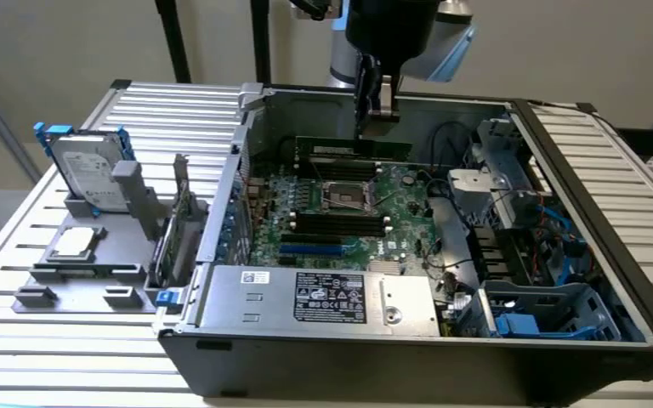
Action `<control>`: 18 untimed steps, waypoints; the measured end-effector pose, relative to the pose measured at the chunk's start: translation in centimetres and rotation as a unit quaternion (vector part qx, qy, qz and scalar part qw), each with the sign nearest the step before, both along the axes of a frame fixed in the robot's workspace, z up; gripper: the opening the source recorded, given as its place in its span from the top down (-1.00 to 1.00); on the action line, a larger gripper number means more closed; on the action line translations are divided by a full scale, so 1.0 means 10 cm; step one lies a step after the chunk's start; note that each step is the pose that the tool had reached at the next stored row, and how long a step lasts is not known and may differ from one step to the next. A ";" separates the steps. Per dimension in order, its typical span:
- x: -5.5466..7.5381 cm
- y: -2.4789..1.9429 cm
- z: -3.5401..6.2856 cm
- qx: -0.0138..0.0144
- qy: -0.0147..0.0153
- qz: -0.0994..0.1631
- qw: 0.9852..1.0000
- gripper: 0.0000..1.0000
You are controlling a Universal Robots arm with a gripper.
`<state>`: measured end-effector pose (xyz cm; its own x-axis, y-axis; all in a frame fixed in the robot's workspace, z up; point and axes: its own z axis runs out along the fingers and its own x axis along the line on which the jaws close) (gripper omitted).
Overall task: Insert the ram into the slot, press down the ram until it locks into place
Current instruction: 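Insert the ram into the slot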
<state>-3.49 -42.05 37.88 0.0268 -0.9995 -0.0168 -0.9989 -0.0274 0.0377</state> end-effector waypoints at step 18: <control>-0.04 0.047 -0.241 0.000 -0.001 0.000 1.000 0.73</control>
<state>-3.90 -41.58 35.47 0.0269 -0.9995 -0.0169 -0.9990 -0.0275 0.0360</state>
